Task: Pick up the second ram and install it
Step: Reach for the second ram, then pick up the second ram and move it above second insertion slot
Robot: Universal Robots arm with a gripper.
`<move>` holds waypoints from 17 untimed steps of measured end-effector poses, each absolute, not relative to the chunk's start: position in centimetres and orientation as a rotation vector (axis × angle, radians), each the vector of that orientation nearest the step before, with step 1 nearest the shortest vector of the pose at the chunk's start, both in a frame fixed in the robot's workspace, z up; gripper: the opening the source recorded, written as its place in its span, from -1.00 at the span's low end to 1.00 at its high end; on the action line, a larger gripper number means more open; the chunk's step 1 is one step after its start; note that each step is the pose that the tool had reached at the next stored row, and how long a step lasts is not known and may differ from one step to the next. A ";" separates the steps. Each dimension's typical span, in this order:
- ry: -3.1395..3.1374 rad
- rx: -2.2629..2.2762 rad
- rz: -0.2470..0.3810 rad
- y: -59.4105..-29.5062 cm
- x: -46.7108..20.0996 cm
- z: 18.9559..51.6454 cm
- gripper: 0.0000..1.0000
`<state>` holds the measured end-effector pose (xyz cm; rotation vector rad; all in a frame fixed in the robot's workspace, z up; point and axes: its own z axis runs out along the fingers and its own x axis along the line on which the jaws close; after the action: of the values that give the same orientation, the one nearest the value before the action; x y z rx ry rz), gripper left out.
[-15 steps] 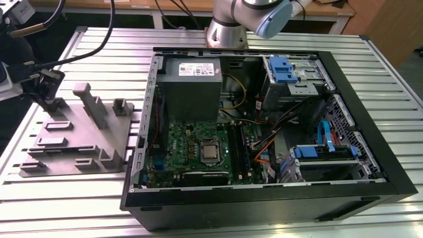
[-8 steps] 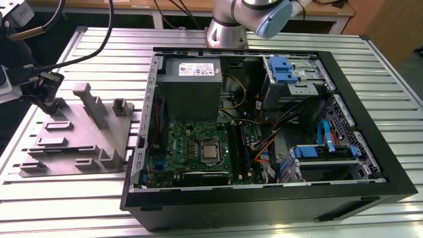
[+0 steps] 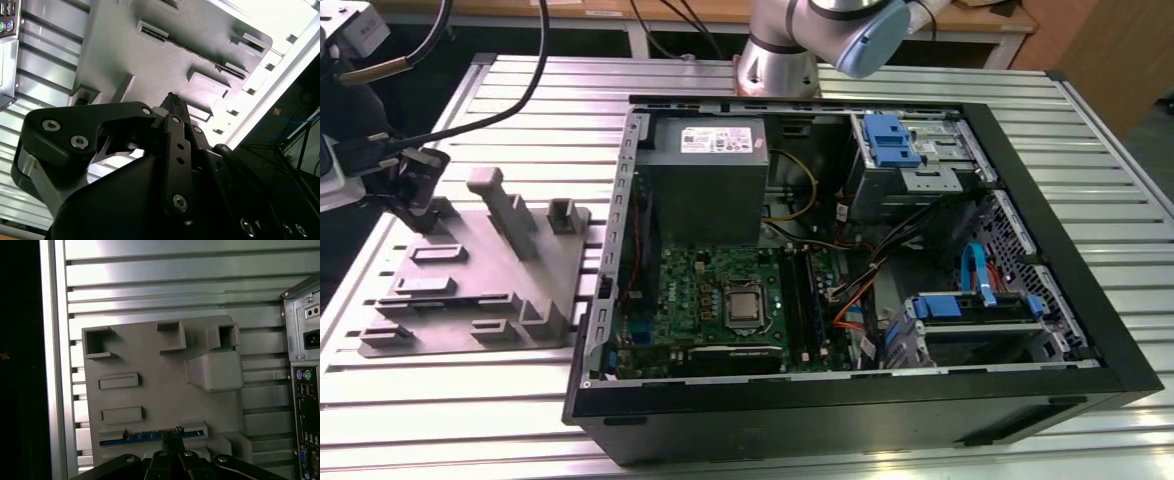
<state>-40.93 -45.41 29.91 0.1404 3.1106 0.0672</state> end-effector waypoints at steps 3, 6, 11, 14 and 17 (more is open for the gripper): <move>3.110 0.140 0.067 -45.4 -40.9 29.9 -0.80; 3.111 0.140 0.067 -45.4 -40.9 29.9 -0.80; 3.111 0.140 0.067 -45.4 -40.9 29.9 -0.80; 3.111 0.133 0.067 -45.4 -40.9 29.8 -0.80; 3.114 0.075 0.068 -45.4 -41.0 29.7 -0.80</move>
<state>-40.98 -45.41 29.69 0.0751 3.1135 0.0682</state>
